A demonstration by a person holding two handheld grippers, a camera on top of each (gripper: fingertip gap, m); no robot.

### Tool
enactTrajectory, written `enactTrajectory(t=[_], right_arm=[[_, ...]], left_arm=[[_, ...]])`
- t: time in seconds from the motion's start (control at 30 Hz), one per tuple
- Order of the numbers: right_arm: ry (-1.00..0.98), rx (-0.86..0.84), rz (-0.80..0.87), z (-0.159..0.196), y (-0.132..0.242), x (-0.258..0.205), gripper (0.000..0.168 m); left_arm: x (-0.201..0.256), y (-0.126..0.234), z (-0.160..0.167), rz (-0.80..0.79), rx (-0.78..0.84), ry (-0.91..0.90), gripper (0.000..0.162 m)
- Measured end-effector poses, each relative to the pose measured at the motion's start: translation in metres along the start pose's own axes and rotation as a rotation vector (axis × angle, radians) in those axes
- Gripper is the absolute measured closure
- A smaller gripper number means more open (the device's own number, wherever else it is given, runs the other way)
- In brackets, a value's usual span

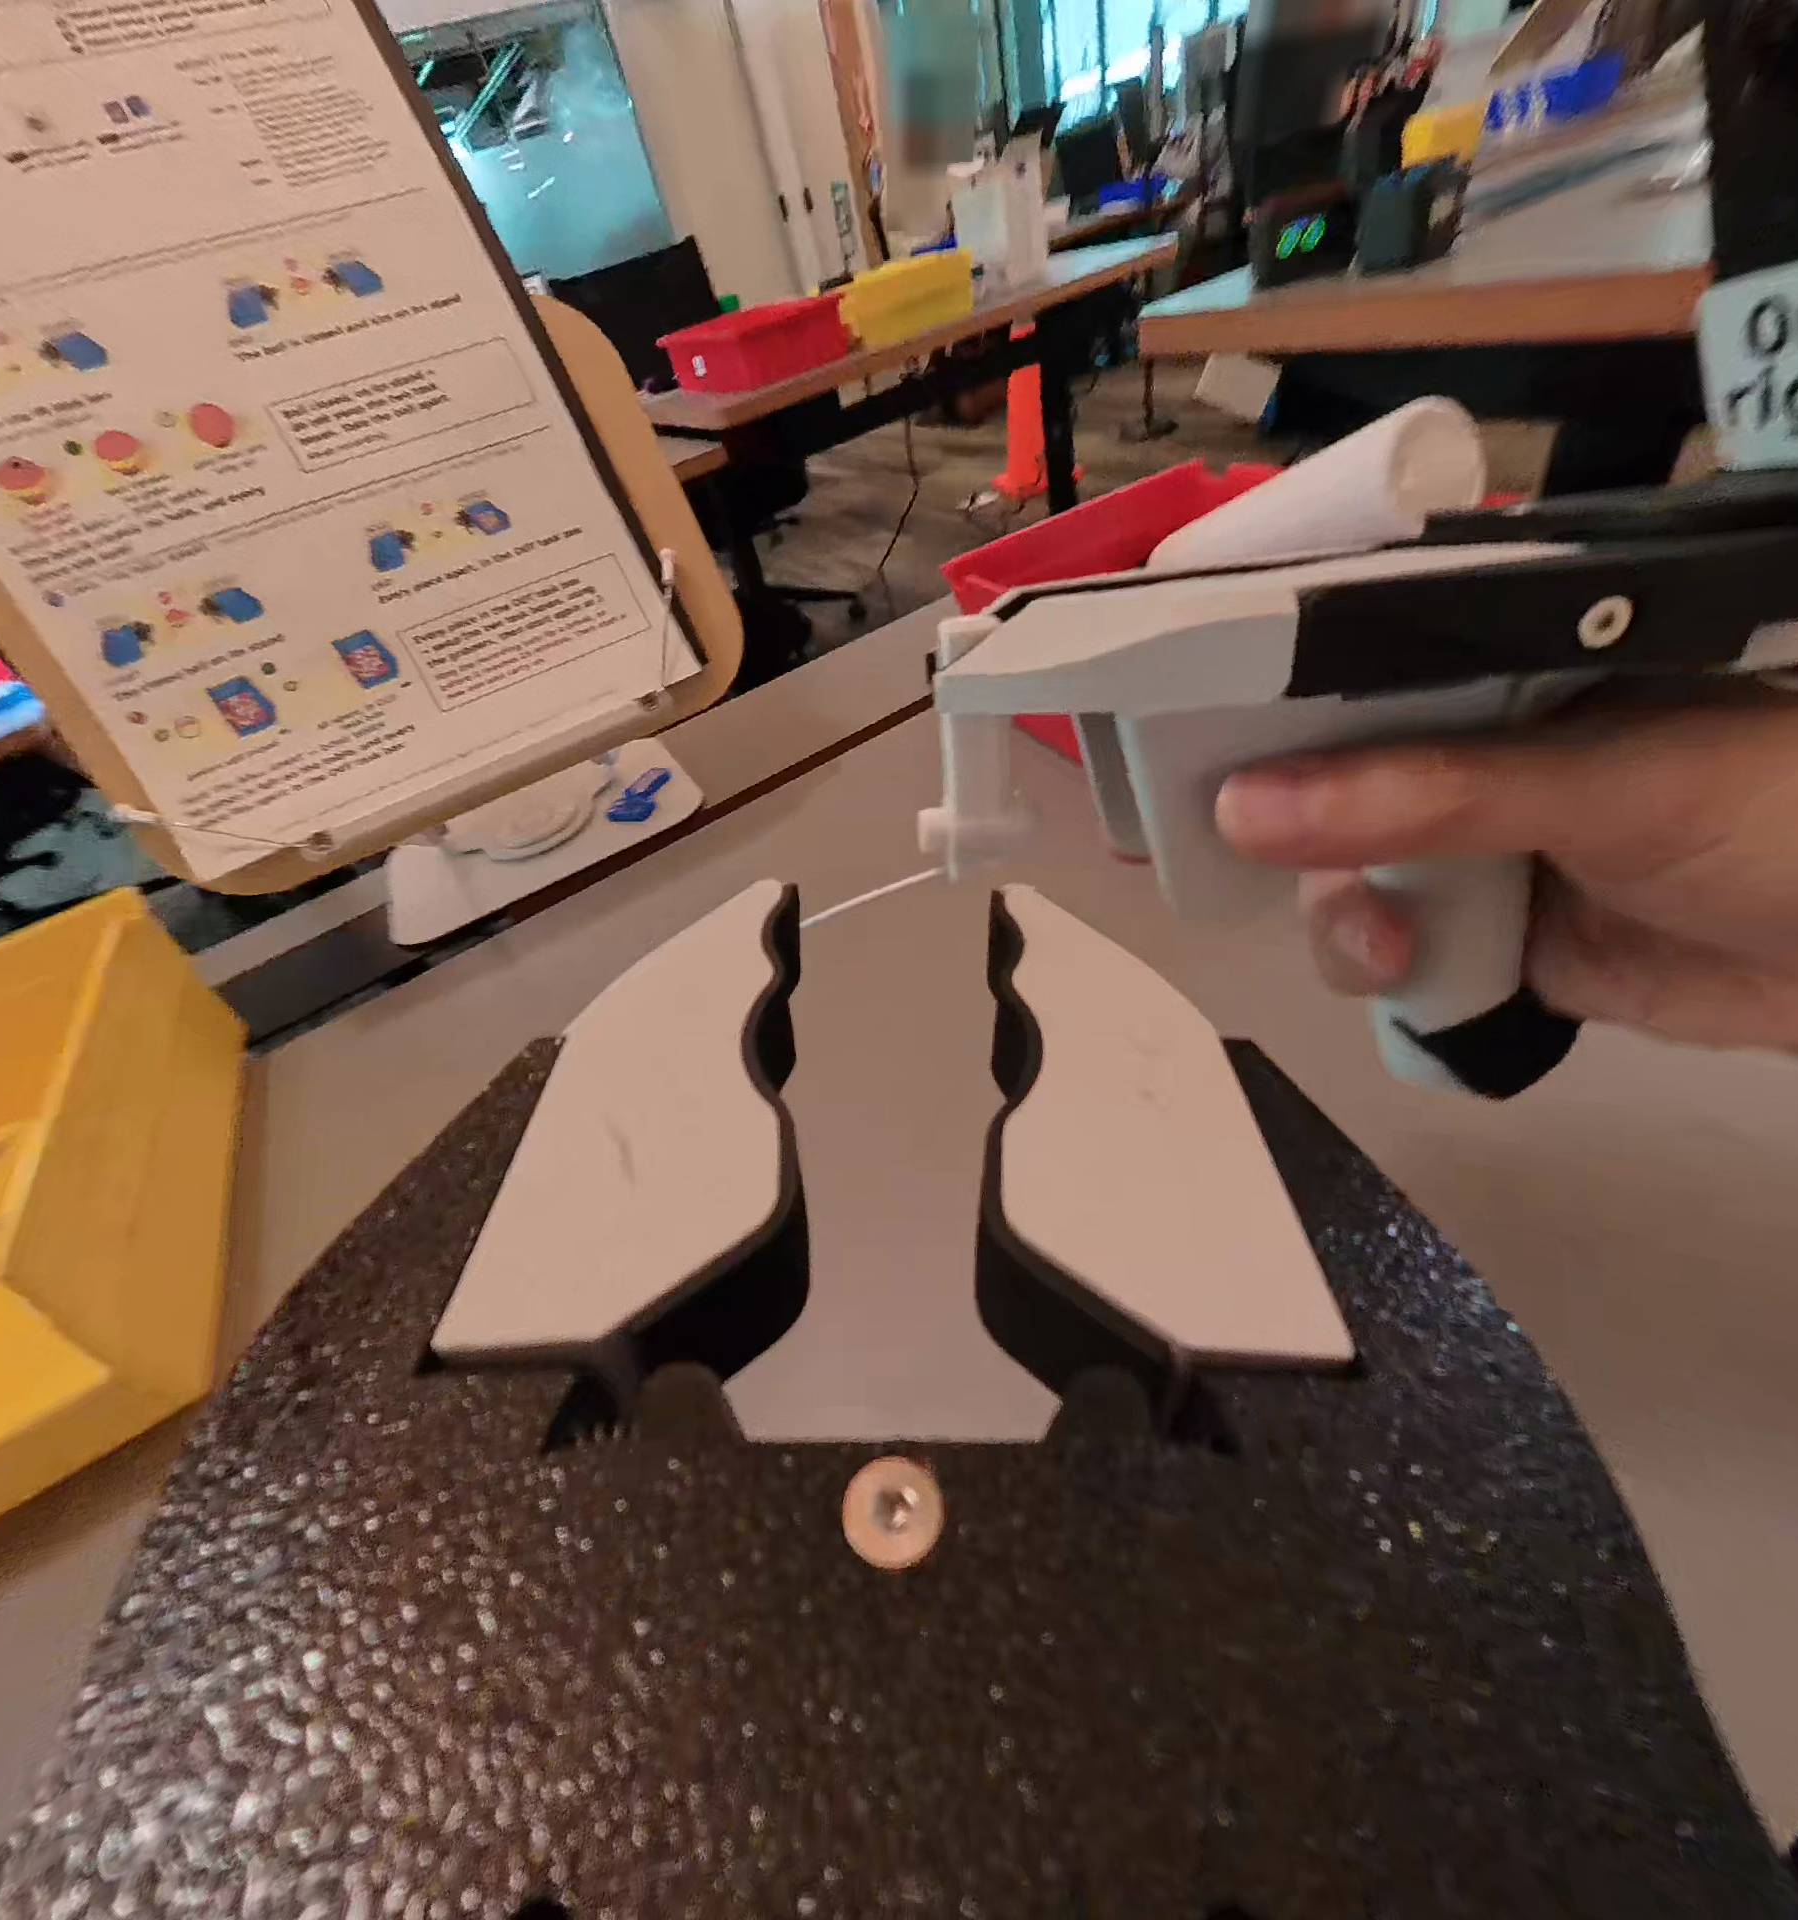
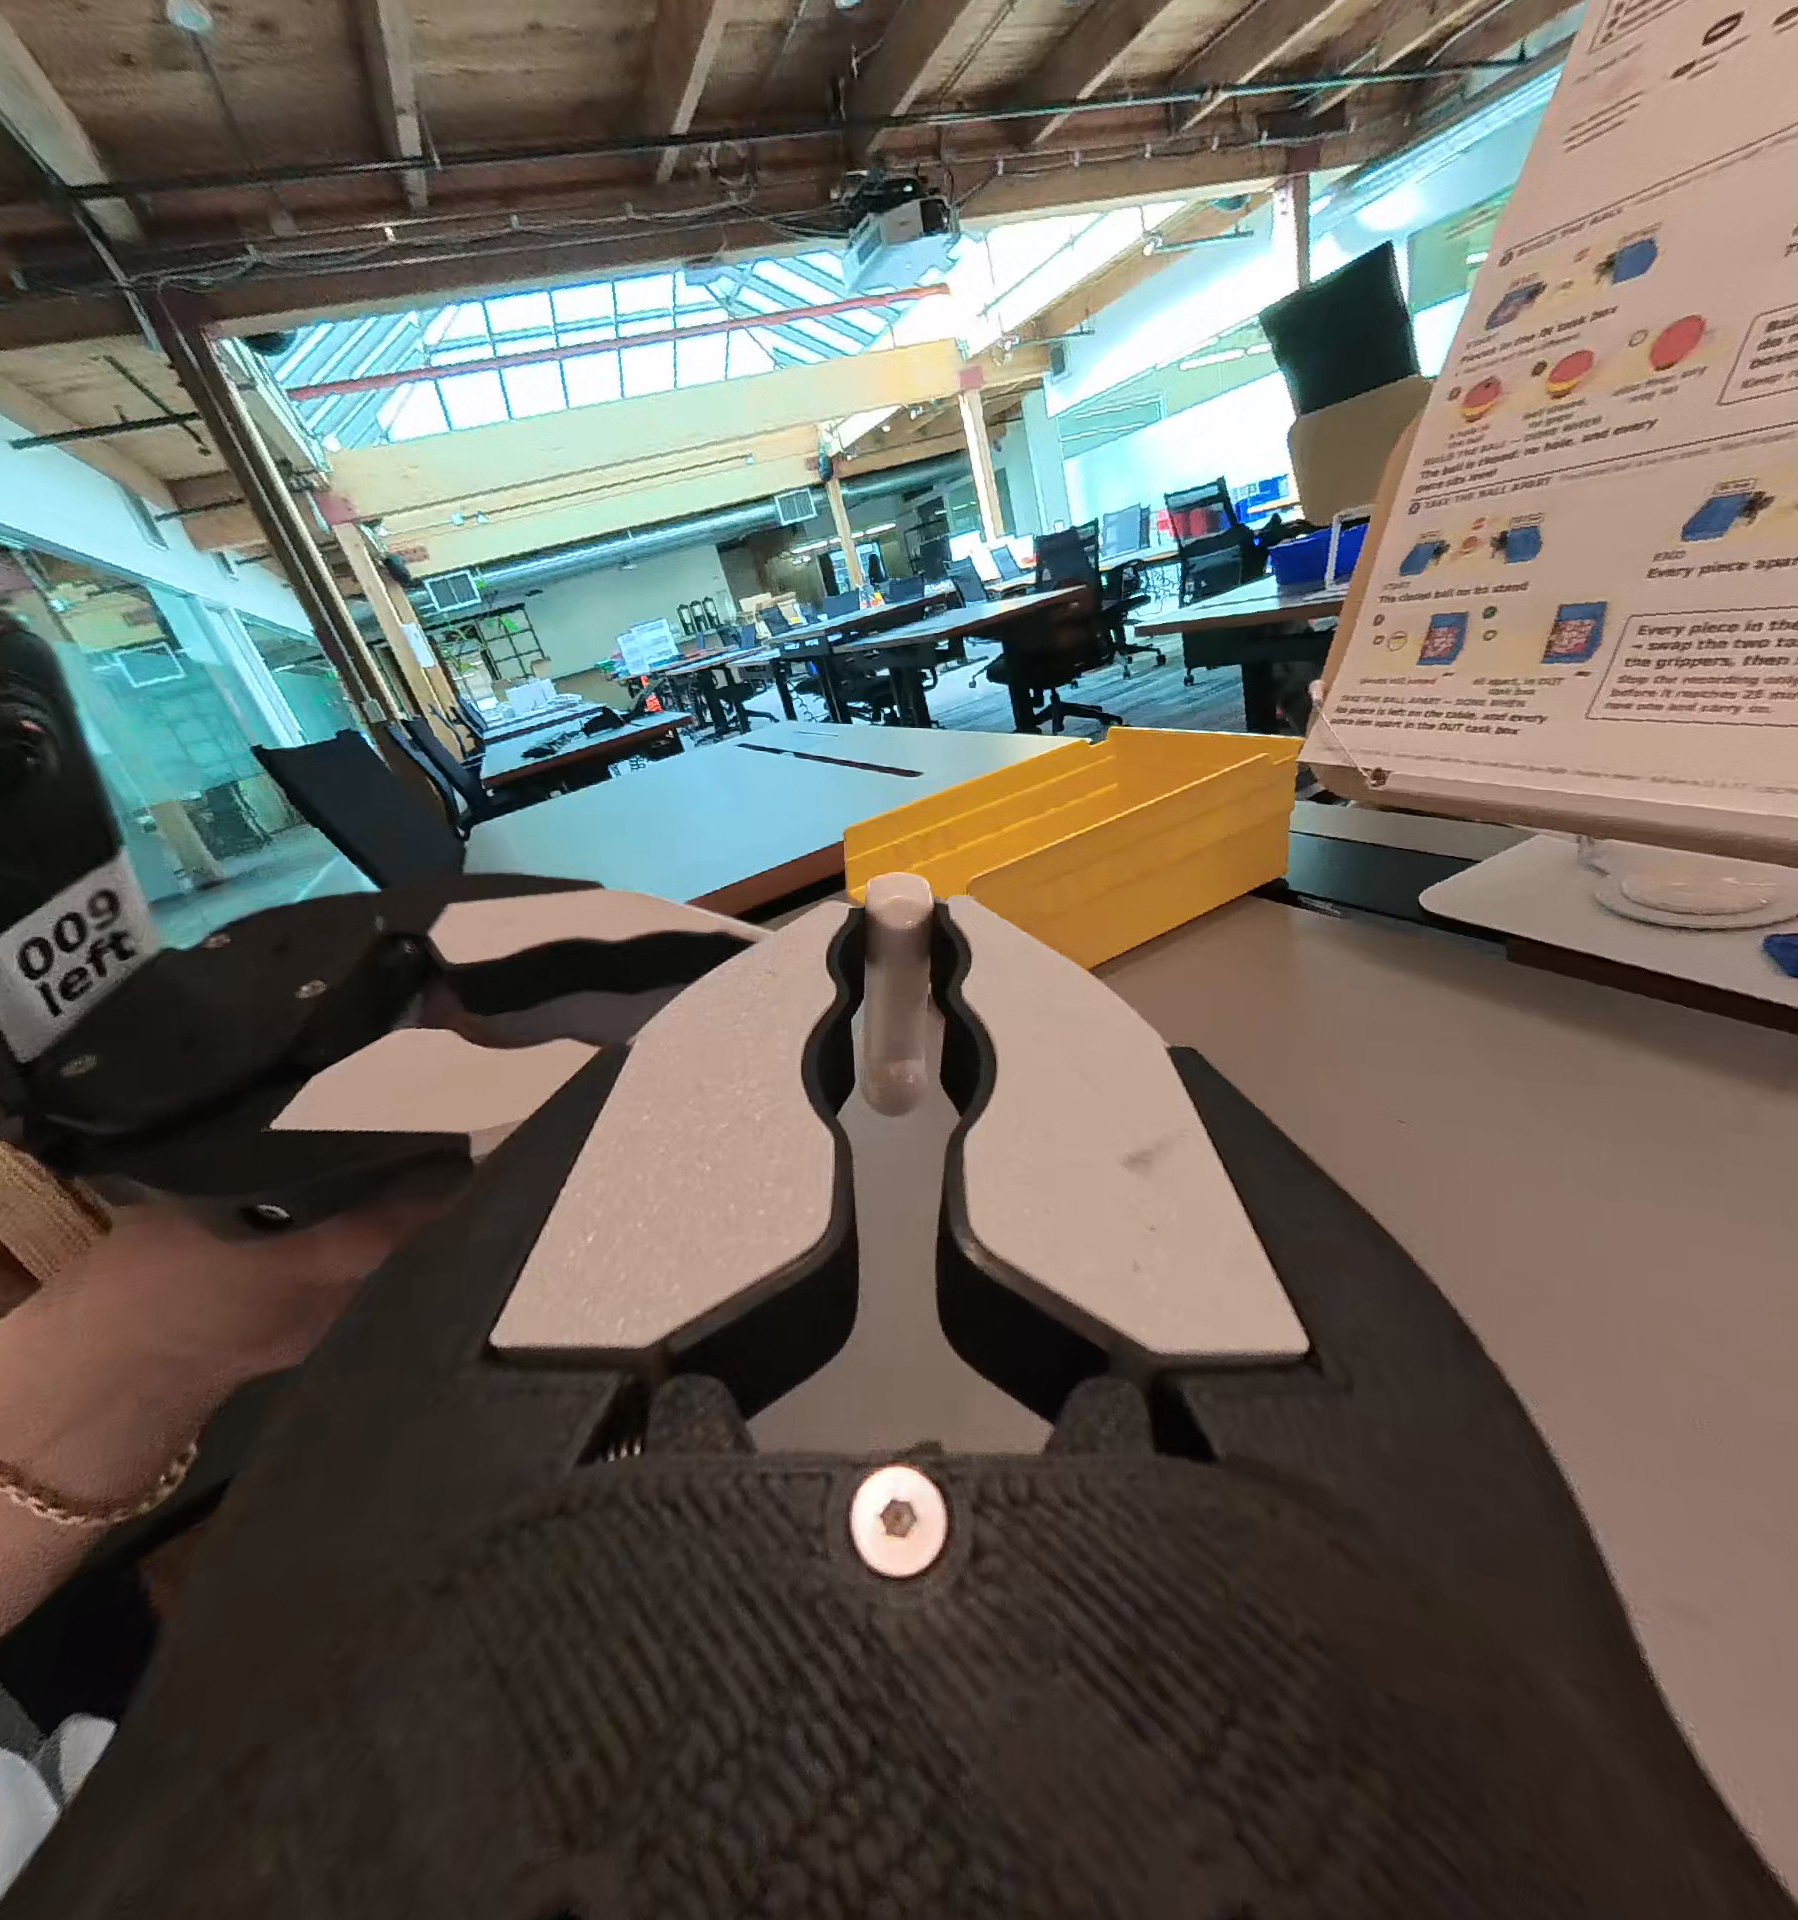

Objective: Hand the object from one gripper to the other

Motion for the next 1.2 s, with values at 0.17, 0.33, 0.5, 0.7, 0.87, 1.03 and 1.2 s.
enactTrajectory(t=[0.17,0.33,0.5,0.7,0.87,1.03,1.2], right_arm=[[-0.022,-0.005,-0.032,0.002,-0.004,-0.007,0.157],[-0.049,0.002,-0.036,0.001,-0.003,-0.005,0.157],[-0.056,-0.013,-0.052,0.003,-0.005,-0.007,0.157],[-0.034,-0.036,-0.043,0.008,-0.010,-0.011,0.157],[0.077,-0.044,-0.134,0.004,-0.003,-0.012,0.148],[0.141,-0.024,-0.355,-0.006,0.017,-0.016,0.135],[0.196,-0.066,-0.543,-0.002,0.027,-0.026,0.137]], left_arm=[[0.003,-0.009,0.003,0.008,0.041,0.014,0.128],[0.007,-0.012,0.005,0.063,0.060,0.002,0.123],[0.009,-0.013,0.004,0.047,0.060,-0.019,0.127],[0.008,-0.013,0.007,0.023,0.051,-0.026,0.137],[0.004,-0.011,0.006,0.118,0.045,-0.064,0.138],[0.003,0.000,0.001,0.573,0.099,-0.064,0.137],[-0.002,0.009,0.004,0.897,0.154,0.024,0.137]])
Point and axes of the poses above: each gripper's, where its closed fingertips meet, y back along the fingers, z out of its underside, x = y × z across the jaws, the point moved 8 cm from there along y, back along the fingers, and after that the axes turned 3 degrees about -y, right-handed, at the moved point
